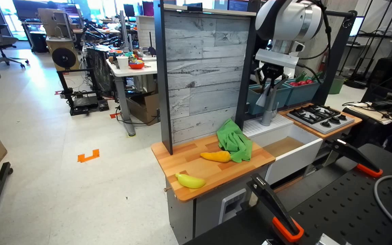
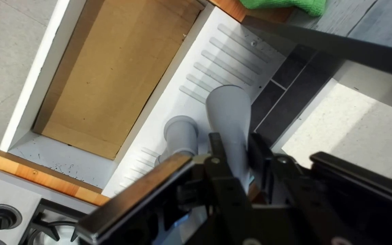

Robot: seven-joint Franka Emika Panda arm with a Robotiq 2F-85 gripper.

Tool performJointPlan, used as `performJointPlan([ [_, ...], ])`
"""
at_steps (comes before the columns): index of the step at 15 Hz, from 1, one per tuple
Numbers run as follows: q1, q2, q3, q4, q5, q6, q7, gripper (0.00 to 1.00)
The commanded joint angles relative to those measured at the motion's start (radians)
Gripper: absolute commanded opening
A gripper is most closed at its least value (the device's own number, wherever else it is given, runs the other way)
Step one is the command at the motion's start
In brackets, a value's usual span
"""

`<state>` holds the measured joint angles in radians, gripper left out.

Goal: Move the tap nozzle to the right

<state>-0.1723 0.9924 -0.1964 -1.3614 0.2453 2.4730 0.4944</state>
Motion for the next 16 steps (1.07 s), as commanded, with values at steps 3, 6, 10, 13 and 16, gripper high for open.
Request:
performJointPlan([
  [3, -0.025, 0.033, -0.016, 0.038, -0.026, -0.015, -0.028, 0.06],
  [6, -0.048, 0.038, -0.009, 0.045, -0.024, -0.031, -0.067, 0.06],
  [10, -0.087, 0.045, 0.004, 0.063, -0.023, -0.071, -0.133, 0.06],
  [13, -0.119, 0.05, 0.016, 0.085, -0.021, -0.118, -0.187, 0.06],
  [16, -0.148, 0.052, 0.021, 0.1, -0.013, -0.153, -0.233, 0.06],
])
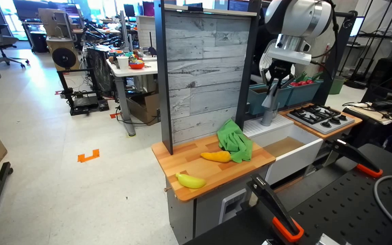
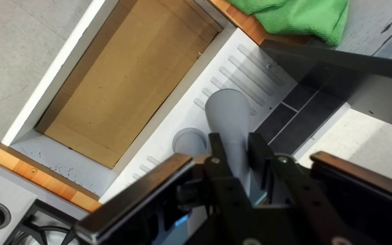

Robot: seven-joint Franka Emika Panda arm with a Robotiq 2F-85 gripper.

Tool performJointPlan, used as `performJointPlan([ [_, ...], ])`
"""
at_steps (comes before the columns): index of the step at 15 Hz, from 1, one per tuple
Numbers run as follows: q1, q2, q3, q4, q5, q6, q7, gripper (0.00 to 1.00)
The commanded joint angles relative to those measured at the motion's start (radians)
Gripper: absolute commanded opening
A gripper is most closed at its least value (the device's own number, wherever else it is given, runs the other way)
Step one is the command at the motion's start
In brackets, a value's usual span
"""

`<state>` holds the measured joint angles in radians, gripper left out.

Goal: Move the tap nozzle to the right

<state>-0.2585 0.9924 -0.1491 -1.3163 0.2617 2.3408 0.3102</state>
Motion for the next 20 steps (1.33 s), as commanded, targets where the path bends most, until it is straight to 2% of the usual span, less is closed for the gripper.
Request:
performJointPlan([
  [1, -0.071, 0.052, -0.026, 0.058, -0.026, -0.031, -0.06, 0.06],
  [8, -0.106, 0.069, -0.026, 0.106, -0.011, -0.089, -0.098, 0.06],
  [19, -0.08, 0.057, -0.067, 0.09, -0.034, -0.068, -0.043, 0.06],
  [20, -0.08, 0.057, -0.068, 0.091, -0.035, -0.072, -0.042, 0.34],
])
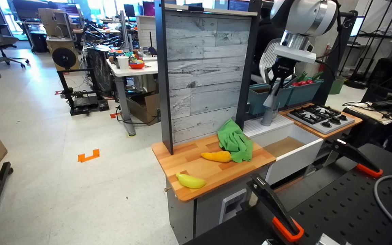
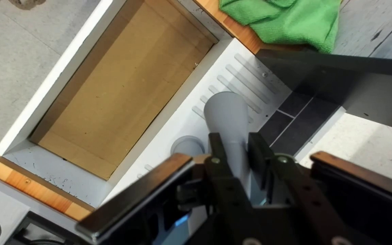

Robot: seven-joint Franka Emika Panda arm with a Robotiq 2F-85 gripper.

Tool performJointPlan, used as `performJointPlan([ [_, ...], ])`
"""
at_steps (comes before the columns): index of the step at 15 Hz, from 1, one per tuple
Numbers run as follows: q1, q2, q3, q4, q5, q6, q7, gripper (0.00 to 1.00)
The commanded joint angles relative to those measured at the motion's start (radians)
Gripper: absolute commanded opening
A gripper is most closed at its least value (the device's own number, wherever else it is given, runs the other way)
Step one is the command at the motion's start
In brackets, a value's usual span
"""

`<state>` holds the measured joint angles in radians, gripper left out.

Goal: Move the tap nozzle to the right

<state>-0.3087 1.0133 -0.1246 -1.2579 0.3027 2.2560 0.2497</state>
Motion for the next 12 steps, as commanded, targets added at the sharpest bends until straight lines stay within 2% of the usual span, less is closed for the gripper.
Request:
performJointPlan([
  [1, -0.029, 0.036, -0.094, 0.031, -0.08, 0.01, 0.017, 0.5],
  [8, -0.036, 0.048, -0.107, 0.033, -0.099, -0.007, -0.004, 0.98],
  [12, -0.042, 0.05, -0.107, 0.032, -0.104, -0.007, -0.017, 1.0],
])
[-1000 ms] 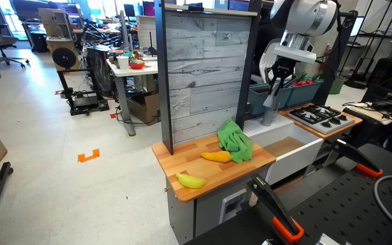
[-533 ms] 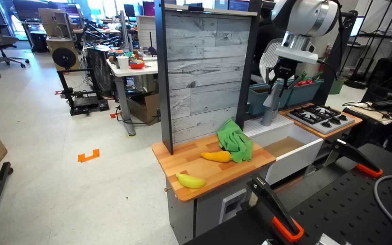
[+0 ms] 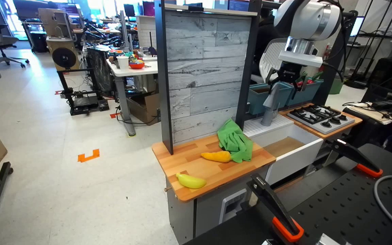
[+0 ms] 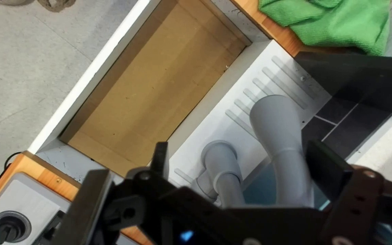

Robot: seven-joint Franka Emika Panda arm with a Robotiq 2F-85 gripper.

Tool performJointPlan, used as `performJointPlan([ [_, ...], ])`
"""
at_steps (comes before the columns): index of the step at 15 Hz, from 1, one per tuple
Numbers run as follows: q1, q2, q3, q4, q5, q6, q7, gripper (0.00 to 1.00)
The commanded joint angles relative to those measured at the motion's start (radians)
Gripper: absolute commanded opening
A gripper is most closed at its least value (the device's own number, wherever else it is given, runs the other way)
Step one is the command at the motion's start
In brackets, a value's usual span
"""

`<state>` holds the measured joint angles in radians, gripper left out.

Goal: Move the tap nozzle to the right

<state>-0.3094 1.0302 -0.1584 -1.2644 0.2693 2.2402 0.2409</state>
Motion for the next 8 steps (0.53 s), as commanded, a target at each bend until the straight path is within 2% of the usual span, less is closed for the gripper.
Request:
performJointPlan([
  [1, -0.041, 0.029, -0.072, 0.034, -0.072, 0.01, -0.011, 1.0],
  [8, -0.049, 0.012, -0.051, 0.021, -0.054, -0.004, -0.03, 1.0],
])
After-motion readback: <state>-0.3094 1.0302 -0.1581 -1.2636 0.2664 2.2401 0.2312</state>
